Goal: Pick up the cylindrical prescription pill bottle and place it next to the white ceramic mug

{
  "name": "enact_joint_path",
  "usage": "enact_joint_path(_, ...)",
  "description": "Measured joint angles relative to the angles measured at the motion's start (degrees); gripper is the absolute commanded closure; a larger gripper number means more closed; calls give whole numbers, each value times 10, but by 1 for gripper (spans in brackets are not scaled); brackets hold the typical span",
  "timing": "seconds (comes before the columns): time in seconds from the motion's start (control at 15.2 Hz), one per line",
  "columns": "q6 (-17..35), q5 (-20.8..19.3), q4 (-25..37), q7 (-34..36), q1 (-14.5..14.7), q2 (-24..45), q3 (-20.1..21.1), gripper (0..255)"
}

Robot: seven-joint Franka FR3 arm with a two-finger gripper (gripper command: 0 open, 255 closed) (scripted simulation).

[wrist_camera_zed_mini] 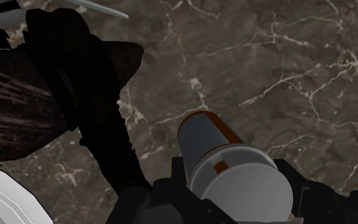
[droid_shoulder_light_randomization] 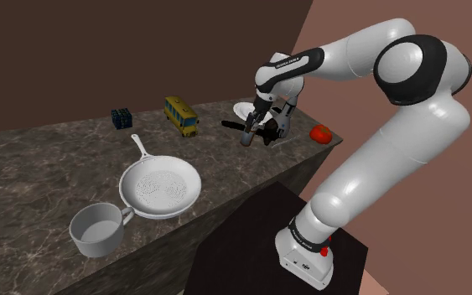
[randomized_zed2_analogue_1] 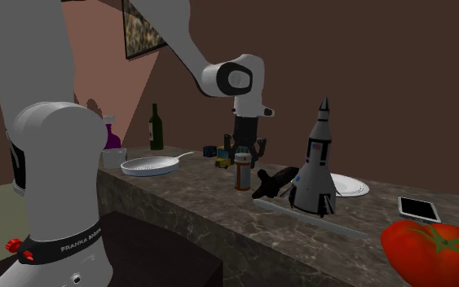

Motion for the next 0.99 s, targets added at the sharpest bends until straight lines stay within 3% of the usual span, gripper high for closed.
enact_joint_path(0.53, -3, -1, 1, 1, 0, -2, 0, 255)
enact_joint_path(0.99, -54, -16, 25, 15, -2, -32, 4, 255)
